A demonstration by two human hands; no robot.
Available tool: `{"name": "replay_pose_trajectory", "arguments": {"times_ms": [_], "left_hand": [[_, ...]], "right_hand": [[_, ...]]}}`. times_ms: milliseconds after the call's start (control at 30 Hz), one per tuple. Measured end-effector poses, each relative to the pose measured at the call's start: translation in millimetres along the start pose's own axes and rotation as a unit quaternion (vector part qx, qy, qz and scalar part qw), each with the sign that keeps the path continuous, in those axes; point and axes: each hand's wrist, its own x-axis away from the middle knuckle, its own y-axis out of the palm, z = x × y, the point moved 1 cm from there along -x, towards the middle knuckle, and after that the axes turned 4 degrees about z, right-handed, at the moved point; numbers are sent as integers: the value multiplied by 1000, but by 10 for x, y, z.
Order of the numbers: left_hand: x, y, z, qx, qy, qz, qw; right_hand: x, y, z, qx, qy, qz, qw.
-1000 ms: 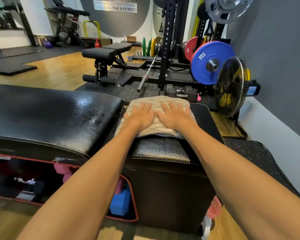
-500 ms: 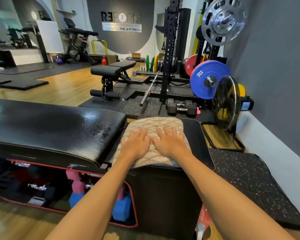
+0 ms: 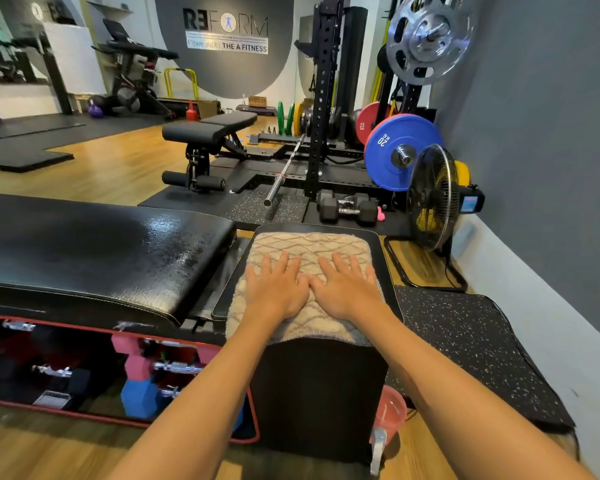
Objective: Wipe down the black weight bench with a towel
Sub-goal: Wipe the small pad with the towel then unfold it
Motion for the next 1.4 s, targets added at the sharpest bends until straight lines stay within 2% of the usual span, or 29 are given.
{"name": "replay_pose_trajectory", "arguments": {"times_ms": [333, 800, 1400], "left_hand": [[-72, 51, 412, -22, 48, -8, 999], [-596, 67, 456, -15, 48, -40, 998], [-1291, 166, 418, -10, 43, -36, 998]], "right_hand": [[87, -47, 380, -11, 54, 14, 998], [-376, -83, 450, -23, 96, 0, 995], [-1028, -73, 496, -12, 106, -4, 994]]}}
